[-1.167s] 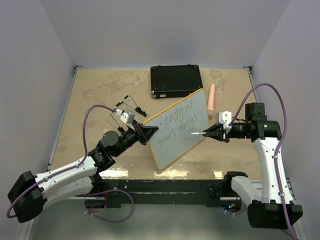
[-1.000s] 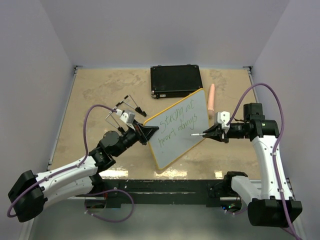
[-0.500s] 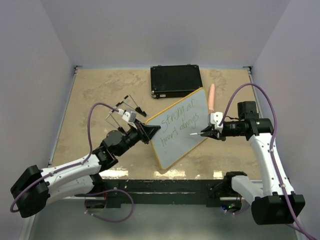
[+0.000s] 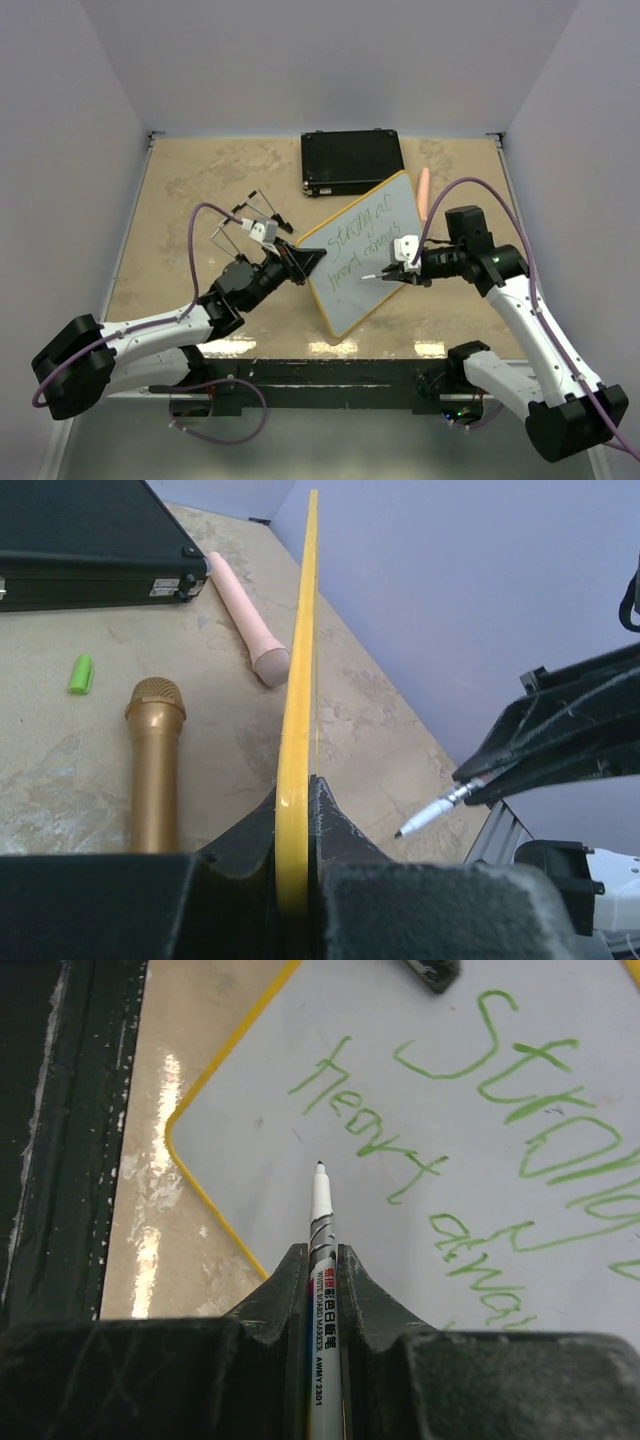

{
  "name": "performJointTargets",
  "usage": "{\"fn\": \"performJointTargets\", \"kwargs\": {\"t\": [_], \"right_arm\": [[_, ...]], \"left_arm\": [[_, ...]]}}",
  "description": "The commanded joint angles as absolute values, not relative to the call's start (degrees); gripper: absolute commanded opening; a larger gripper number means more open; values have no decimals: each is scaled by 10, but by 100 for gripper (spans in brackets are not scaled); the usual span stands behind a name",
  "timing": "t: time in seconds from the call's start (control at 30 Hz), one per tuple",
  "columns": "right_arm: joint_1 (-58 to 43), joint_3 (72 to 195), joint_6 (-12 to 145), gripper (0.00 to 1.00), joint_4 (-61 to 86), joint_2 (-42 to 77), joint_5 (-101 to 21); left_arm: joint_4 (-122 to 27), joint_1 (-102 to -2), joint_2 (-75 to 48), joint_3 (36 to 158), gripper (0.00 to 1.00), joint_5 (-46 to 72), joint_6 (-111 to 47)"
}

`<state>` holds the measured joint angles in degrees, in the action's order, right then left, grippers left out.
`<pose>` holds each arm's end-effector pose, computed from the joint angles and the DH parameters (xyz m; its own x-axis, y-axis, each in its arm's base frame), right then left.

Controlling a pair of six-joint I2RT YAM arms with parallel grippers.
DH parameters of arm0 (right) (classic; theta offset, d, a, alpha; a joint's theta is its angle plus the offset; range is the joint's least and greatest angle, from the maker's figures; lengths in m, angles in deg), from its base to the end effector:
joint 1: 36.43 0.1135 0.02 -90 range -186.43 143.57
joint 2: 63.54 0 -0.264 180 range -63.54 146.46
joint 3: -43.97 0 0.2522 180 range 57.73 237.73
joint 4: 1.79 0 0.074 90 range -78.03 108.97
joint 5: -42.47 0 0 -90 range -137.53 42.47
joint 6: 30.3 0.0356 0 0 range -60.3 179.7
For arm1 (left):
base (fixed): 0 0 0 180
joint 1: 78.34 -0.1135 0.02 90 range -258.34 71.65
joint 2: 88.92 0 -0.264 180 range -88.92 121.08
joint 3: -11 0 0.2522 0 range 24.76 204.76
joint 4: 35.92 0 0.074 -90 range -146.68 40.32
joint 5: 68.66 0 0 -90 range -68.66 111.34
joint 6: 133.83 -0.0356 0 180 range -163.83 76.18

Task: Write a sentence on the whiteboard
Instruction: Put down the whiteboard on the whiteboard stand.

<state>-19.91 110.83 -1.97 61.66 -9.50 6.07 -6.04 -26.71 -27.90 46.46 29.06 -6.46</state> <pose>0.1560 0.0762 0.3096 0.2277 -0.4773 -0.8487 -0.9647 0.0076 -0.2631 0.1456 -0.1762 0.2439 -0.3839 -0.4840 -0.7863 0.5797 0.5365 -0.6133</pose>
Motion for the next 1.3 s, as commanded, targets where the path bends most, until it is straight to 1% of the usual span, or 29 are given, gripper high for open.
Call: {"fn": "performJointTargets", "kwargs": {"t": [0.0,0.33,0.5,0.63,0.7,0.8,0.87,0.93,0.97,1.0,1.07,1.1,1.17,1.27], "right_arm": [[-159,1095,5,0,585,-96,20],[-149,1093,10,0,573,-94,23],[-135,1103,21,0,555,-88,13],[-135,1128,32,0,555,-87,15],[-135,1126,27,0,561,-84,34],[-131,1113,7,0,576,-77,33],[-132,1132,5,0,586,-80,33],[-134,1170,18,0,614,-83,63],[-138,1225,18,0,632,-82,75],[-143,1256,19,0,664,-77,100],[-152,1327,22,0,686,-70,107],[-156,1343,36,0,690,-64,100],[-171,1366,51,0,685,-61,94],[-202,1337,77,0,654,-65,96]], "left_arm": [[68,-265,-292,469,0,356,-40],[91,-268,-282,480,0,360,-5],[133,-289,-268,484,0,319,37],[124,-299,-279,488,0,313,44],[125,-312,-290,485,0,306,57],[120,-325,-302,487,0,298,61],[107,-330,-309,491,0,290,57],[78,-343,-318,498,0,283,46],[67,-350,-328,502,0,270,43],[57,-371,-335,505,0,258,36],[28,-399,-357,510,0,216,27],[11,-426,-366,525,0,194,21],[-54,-448,-390,545,0,161,-2],[-154,-491,-417,599,0,120,-66]]}}
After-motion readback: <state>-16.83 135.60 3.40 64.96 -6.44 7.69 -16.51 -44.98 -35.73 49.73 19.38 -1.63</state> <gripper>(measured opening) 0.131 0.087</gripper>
